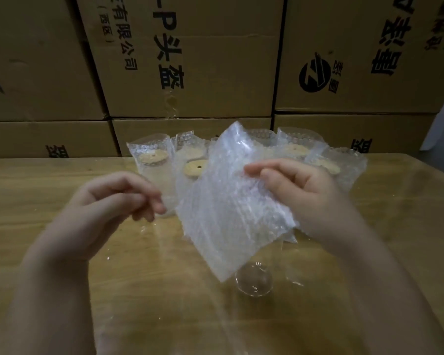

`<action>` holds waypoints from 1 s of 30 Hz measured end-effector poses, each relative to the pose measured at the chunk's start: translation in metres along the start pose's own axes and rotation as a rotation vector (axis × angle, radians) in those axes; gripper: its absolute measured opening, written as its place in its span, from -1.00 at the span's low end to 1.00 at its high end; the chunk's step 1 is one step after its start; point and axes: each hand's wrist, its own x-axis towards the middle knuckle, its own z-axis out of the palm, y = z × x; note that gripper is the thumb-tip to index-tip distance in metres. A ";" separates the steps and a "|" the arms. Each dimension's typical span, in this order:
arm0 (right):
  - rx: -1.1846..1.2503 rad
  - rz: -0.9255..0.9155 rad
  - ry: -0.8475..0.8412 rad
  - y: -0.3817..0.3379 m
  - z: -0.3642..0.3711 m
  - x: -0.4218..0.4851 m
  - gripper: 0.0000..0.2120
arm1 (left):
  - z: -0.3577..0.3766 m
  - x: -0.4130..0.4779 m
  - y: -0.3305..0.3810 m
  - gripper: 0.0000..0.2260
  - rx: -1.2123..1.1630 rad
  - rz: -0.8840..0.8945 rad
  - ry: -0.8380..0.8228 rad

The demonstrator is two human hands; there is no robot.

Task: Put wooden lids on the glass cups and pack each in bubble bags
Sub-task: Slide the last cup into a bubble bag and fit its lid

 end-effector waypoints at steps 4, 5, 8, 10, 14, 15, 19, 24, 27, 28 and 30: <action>-0.027 0.009 -0.052 0.005 0.012 0.001 -0.67 | 0.062 0.025 0.026 -0.80 0.142 -0.169 -0.085; -0.017 0.012 -0.057 0.005 0.014 0.001 -0.66 | 0.070 0.029 0.025 -0.78 0.177 -0.221 -0.094; 0.003 0.000 -0.069 0.006 0.020 0.002 -0.62 | 0.087 0.039 0.031 -0.73 0.258 -0.329 -0.058; -0.027 -0.035 -0.076 0.004 0.023 0.000 -0.62 | 0.094 0.041 0.034 -0.67 0.308 -0.342 -0.005; -0.077 -0.110 -0.084 0.000 0.034 -0.003 -0.60 | 0.105 0.043 0.037 -0.56 0.413 -0.372 0.252; -0.077 -0.111 -0.090 0.000 0.036 -0.004 -0.59 | 0.106 0.043 0.036 -0.65 0.426 -0.370 0.292; -0.099 -0.089 -0.096 0.003 0.041 -0.003 -0.64 | 0.108 0.044 0.038 -0.96 0.368 -0.383 0.303; -0.063 -0.054 0.115 0.005 0.037 0.000 -0.70 | 0.106 0.044 0.045 -0.74 0.093 -0.333 0.245; -0.097 -0.029 0.173 0.008 0.030 0.000 -0.65 | 0.104 0.041 0.047 -0.77 0.176 -0.370 0.237; -0.144 -0.032 0.205 0.008 0.027 0.000 -0.65 | 0.102 0.039 0.048 -0.80 0.262 -0.382 0.252; -0.374 -0.075 0.288 0.008 0.021 0.001 -0.73 | 0.098 0.035 0.048 -0.83 0.457 -0.404 0.315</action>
